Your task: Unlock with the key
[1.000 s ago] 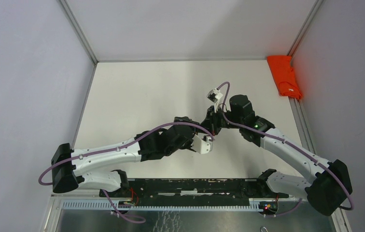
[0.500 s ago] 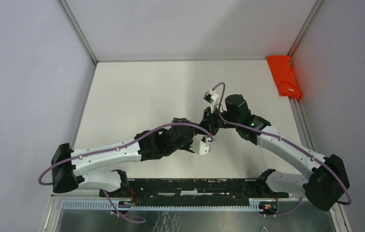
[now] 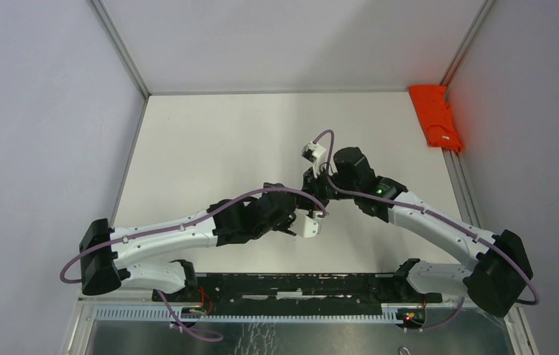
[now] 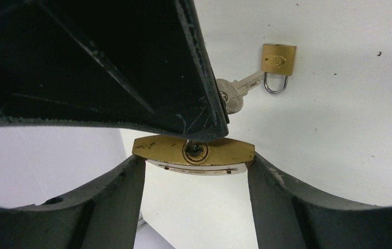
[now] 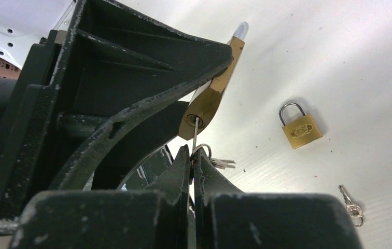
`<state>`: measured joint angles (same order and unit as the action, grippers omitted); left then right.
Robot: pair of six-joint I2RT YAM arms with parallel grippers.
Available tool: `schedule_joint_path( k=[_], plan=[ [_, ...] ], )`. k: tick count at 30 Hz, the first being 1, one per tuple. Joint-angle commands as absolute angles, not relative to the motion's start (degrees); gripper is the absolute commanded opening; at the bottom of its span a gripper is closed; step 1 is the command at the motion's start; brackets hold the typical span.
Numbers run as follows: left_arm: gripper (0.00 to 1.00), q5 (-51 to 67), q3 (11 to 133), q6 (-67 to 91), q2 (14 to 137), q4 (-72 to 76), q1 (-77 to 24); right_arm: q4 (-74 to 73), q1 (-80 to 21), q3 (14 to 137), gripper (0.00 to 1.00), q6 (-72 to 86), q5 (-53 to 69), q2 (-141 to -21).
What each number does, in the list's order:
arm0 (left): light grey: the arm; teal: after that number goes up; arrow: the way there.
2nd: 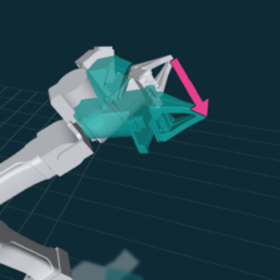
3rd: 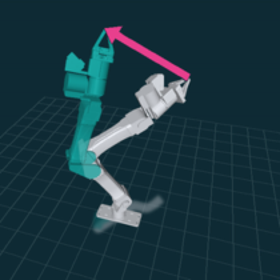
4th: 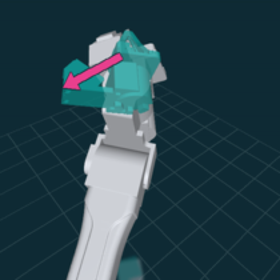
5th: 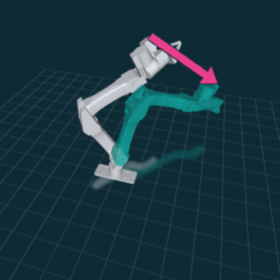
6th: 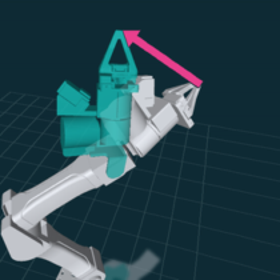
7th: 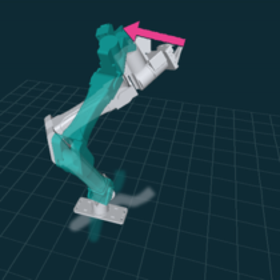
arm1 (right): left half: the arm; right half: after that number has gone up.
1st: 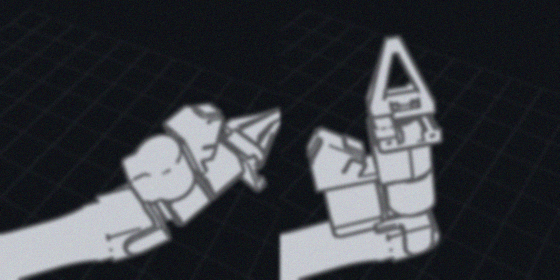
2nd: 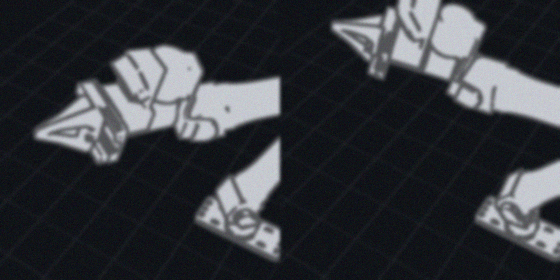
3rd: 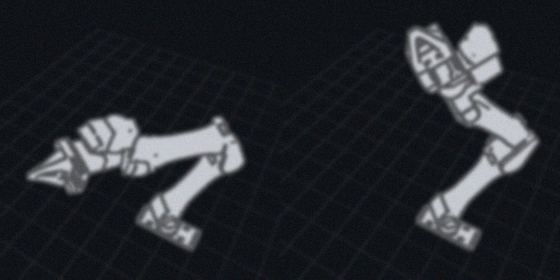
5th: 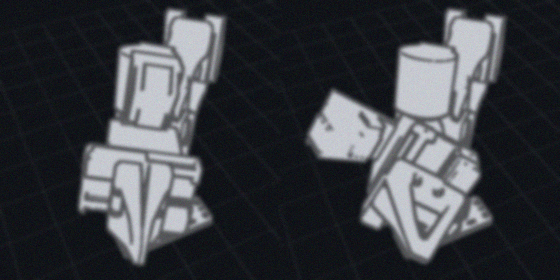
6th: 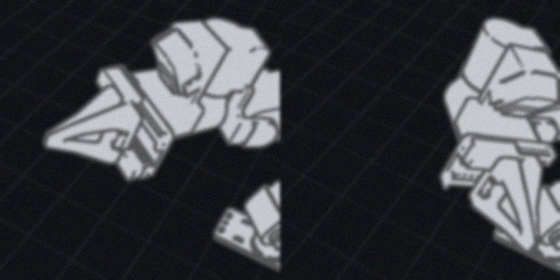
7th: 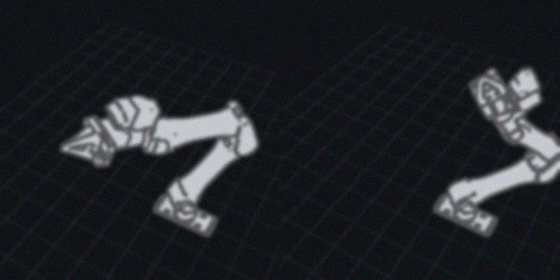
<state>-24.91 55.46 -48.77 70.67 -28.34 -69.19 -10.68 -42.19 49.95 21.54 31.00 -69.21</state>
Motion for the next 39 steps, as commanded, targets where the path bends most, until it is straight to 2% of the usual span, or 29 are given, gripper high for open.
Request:
schedule_joint_path(
  k=[1, 13, 20, 23, 27, 30, 35, 39],
  plan=[
    [0.02, -23.3, 60.5, -47.3, 69.7, -19.2, -69.7, -9.8, -45.2, 52.4, 0.0, 19.9, 27.7, -69.8],
    [0.02, -23.5, 59.6, -47.3, 69.2, -18.8, -69.7, -17.0, -46.4, 55.8, 0.0, 17.5, 19.3, -69.5],
    [0.02, -24.2, 59.3, -45.2, 69.7, -16.7, -69.3, -15.3, -46.4, 53.7, 0.0, 17.4, 17.8, -68.9],
    [0.02, -24.3, 61.1, -38.5, 70.4, -16.4, -67.3, -15.6, -46.4, 54.1, 0.0, 17.0, 16.5, -68.6],
    [0.02, -21.4, 64.1, -21.5, 71.7, -16.3, -60.5, -18.1, -46.2, 54.4, 0.0, 15.8, 10.8, -67.7],
    [0.02, -14.8, 65.5, -9.7, 73.9, -18.9, -55.2, -19.1, -45.1, 53.0, 0.0, 15.2, 7.9, -66.2],
    [0.11, -12.3, 67.4, 2.8, 78.7, -23.1, -53.8, -19.7, -43.2, 50.2, 0.0, 15.8, 5.9, -64.0],
    [0.12, -12.9, 66.3, 9.0, 79.8, -24.7, -53.6, -20.5, -41.8, 48.3, 0.0, 16.0, 4.3, -62.6]
  ],
)
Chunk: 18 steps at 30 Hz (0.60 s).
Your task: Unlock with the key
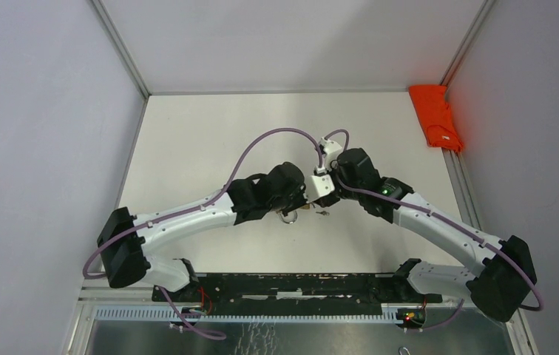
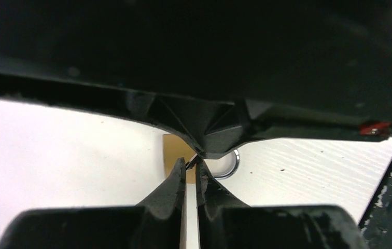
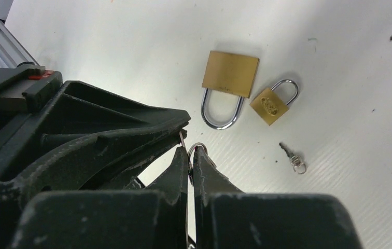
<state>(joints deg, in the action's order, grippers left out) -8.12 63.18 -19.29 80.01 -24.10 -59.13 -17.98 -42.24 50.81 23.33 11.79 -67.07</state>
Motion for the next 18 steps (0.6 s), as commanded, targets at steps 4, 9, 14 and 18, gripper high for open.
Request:
schedule_joint_path(
  k=[4, 9, 14, 18],
  plan=[
    [0.13, -13.6, 65.3, 11.9, 78.9, -26.9, -53.5, -21.2, -40.9, 47.1, 0.0, 15.7, 3.3, -61.2],
    [0.11, -14.0, 63.8, 12.2, 76.1, -27.3, -53.5, -20.9, -40.2, 46.1, 0.0, 15.9, 3.4, -60.9],
    [0.08, -15.0, 64.0, 11.4, 75.0, -27.5, -53.4, -19.5, -40.0, 45.3, 0.0, 15.4, 5.4, -60.2],
    [0.04, -17.8, 64.5, 10.7, 74.7, -27.5, -53.4, -18.3, -39.9, 43.6, 0.0, 15.0, 7.6, -58.3]
  ],
)
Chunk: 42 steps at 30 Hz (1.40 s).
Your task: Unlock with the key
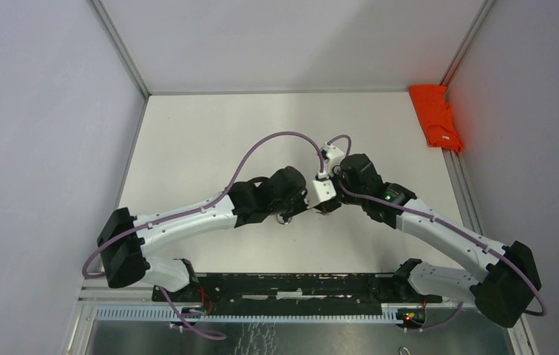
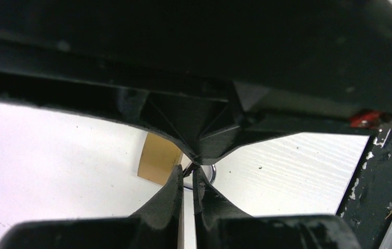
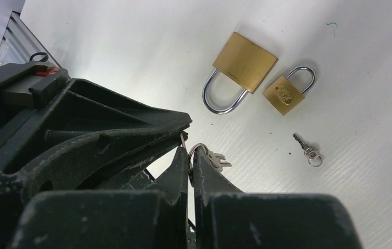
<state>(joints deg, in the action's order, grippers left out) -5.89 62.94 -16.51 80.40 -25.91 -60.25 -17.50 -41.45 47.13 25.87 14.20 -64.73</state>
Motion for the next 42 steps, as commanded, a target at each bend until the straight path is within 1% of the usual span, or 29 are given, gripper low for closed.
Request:
schedule_joint_path(
  k=[1, 6, 8, 10, 12, 14, 16, 17, 22, 25, 26, 28, 30, 31, 33, 35, 38, 42],
  plan=[
    [0.04, -18.5, 64.7, 10.6, 74.6, -27.5, -53.5, -18.7, -39.9, 43.3, 0.0, 14.9, 7.3, -57.9],
    [0.03, -18.7, 66.3, 10.8, 73.2, -28.9, -53.4, -19.3, -39.9, 42.1, 0.0, 14.9, 5.3, -57.1],
    [0.08, -17.7, 66.8, 11.1, 72.3, -29.9, -53.4, -18.6, -39.9, 41.8, 0.0, 14.5, 5.5, -56.7],
    [0.19, -16.0, 67.2, 11.4, 71.5, -30.8, -53.4, -17.3, -39.9, 41.4, 0.0, 14.5, 5.5, -56.1],
    [0.34, -15.2, 67.5, 12.2, 70.3, -31.8, -53.4, -17.4, -39.9, 42.1, 0.0, 14.1, 5.3, -56.3],
    [0.45, -15.1, 67.7, 13.0, 69.0, -32.5, -53.3, -17.7, -39.9, 42.7, 0.0, 13.5, 5.1, -56.4],
    [0.51, -14.9, 67.7, 14.0, 66.9, -32.7, -52.8, -17.7, -39.8, 43.1, 0.0, 13.2, 4.7, -56.1],
    [0.53, -14.6, 67.5, 14.3, 66.1, -32.5, -52.6, -17.7, -39.8, 43.2, 0.0, 12.8, 4.8, -56.1],
    [0.55, -13.3, 65.4, 15.6, 64.1, -30.9, -51.7, -15.0, -39.8, 42.7, 0.0, 11.7, 7.4, -55.1],
    [0.54, -12.9, 64.5, 16.1, 64.7, -30.1, -51.3, -12.6, -39.7, 42.0, 0.0, 10.6, 10.2, -54.0],
    [0.53, -13.0, 64.1, 16.2, 65.0, -29.7, -51.1, -11.7, -39.7, 41.6, 0.0, 10.2, 11.5, -53.5],
    [0.47, -12.5, 62.8, 17.2, 65.3, -28.3, -49.8, -10.0, -39.6, 41.2, 0.0, 9.0, 14.1, -52.1],
    [0.43, -7.6, 60.6, 18.7, 65.7, -25.8, -47.0, -9.3, -39.4, 41.5, 0.0, 7.7, 14.8, -50.4],
    [0.42, -4.1, 59.4, 20.1, 66.2, -24.7, -45.1, -9.3, -39.3, 42.0, 0.0, 7.2, 14.4, -49.8],
    [0.43, 2.4, 58.2, 21.2, 68.3, -23.4, -42.4, -10.0, -38.9, 43.2, 0.0, 7.2, 12.1, -49.0],
    [0.49, 6.0, 59.0, 20.7, 72.2, -25.1, -41.7, -12.1, -38.1, 45.0, 0.0, 7.2, 10.6, -49.4],
    [0.52, 8.8, 61.8, 21.2, 80.2, -29.6, -41.7, -12.5, -36.8, 44.7, 0.0, 8.9, 9.9, -49.1],
    [0.52, 6.8, 61.4, 25.3, 85.9, -29.8, -42.2, -12.1, -35.4, 42.9, 0.0, 9.6, 10.1, -47.0]
  ],
)
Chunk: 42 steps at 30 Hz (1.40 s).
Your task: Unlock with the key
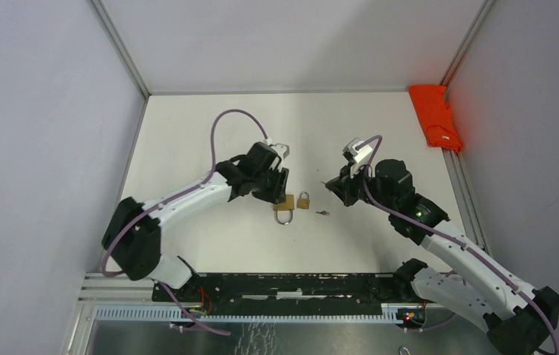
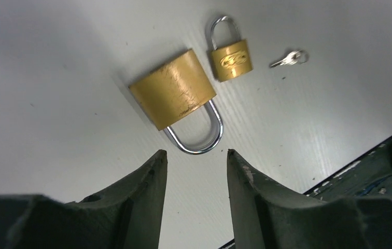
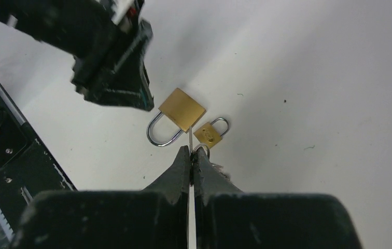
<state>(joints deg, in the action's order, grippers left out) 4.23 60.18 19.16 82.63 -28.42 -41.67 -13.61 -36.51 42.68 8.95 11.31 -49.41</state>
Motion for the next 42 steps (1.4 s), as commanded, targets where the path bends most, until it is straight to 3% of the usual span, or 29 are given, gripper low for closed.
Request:
schedule_joint_path(
  k=[1, 6, 12, 26, 33, 36, 42],
  plan=[
    [0.53, 5.5, 61.0, 26.3, 86.7, -29.5, -42.6, -12.4, -35.1, 42.7, 0.0, 9.5, 10.1, -46.5],
    [0.54, -1.2, 60.4, 28.9, 91.9, -30.0, -47.1, -14.0, -33.8, 42.0, 0.0, 8.3, 9.7, -43.8],
    [0.51, -8.5, 68.3, 30.4, 101.6, -33.4, -56.1, -13.7, -32.9, 40.0, 0.0, 8.1, 10.3, -41.4],
    [0.52, -20.1, 70.8, 33.1, 107.8, -35.2, -57.1, -12.9, -32.6, 38.2, 0.0, 9.2, 11.9, -38.4],
    [0.23, -16.1, 69.1, 32.7, 110.5, -34.2, -57.6, -12.7, -32.5, 38.3, 0.0, 9.8, 12.3, -38.2],
    [0.03, -15.4, 66.3, 32.6, 108.9, -34.1, -57.9, -12.2, -32.5, 38.2, 0.0, 10.0, 12.3, -38.4],
    [0.02, -22.1, 63.9, 33.7, 102.0, -39.5, -57.8, -9.8, -32.5, 37.6, 0.0, 11.3, 13.1, -40.4]
  ],
)
